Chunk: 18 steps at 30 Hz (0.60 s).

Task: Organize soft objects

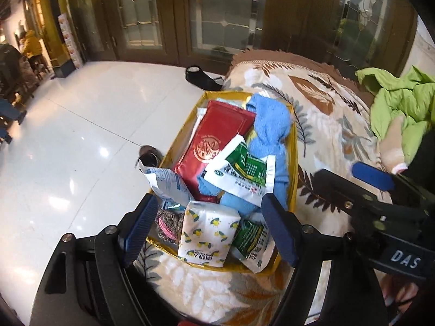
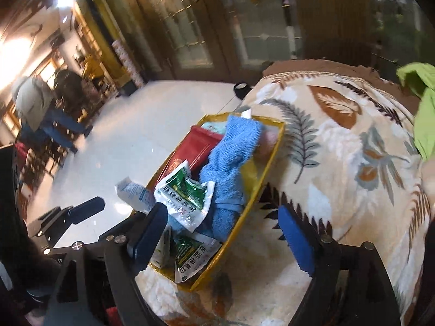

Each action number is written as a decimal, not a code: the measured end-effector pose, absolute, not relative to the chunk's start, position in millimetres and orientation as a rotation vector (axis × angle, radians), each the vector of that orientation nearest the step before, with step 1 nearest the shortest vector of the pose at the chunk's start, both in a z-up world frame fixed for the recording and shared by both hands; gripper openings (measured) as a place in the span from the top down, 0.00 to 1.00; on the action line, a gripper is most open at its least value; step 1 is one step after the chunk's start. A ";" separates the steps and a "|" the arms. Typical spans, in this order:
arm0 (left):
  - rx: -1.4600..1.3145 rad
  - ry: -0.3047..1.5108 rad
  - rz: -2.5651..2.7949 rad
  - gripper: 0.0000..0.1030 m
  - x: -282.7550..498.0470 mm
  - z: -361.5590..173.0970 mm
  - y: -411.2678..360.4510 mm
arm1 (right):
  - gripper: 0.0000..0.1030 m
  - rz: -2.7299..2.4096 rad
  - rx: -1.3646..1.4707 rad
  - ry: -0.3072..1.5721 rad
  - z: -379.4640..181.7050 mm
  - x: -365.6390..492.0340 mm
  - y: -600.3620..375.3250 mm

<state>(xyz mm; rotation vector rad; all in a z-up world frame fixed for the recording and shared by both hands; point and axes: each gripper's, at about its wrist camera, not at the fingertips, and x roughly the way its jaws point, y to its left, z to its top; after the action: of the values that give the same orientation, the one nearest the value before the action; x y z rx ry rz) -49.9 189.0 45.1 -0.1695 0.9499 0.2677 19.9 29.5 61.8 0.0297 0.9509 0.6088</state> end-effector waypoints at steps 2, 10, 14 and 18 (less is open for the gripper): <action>-0.193 0.923 0.273 0.21 -52.6 47.6 187.6 | 0.08 0.577 0.060 0.938 62.9 19.3 20.3; -0.305 0.903 0.307 0.20 -61.6 41.0 190.3 | 0.01 0.495 0.072 0.910 61.9 23.4 5.5; -0.284 0.891 0.322 0.20 -64.8 39.4 185.2 | 0.01 0.490 0.079 0.935 52.4 24.9 4.7; -0.206 0.899 0.348 0.19 -63.1 39.6 179.0 | 0.01 0.477 0.094 0.958 45.3 29.5 -0.2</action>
<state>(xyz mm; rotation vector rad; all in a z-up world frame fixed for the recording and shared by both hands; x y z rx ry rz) -63.1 179.0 39.6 -0.2063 0.8993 0.3485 29.5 -0.2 45.3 0.0940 0.9584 0.4769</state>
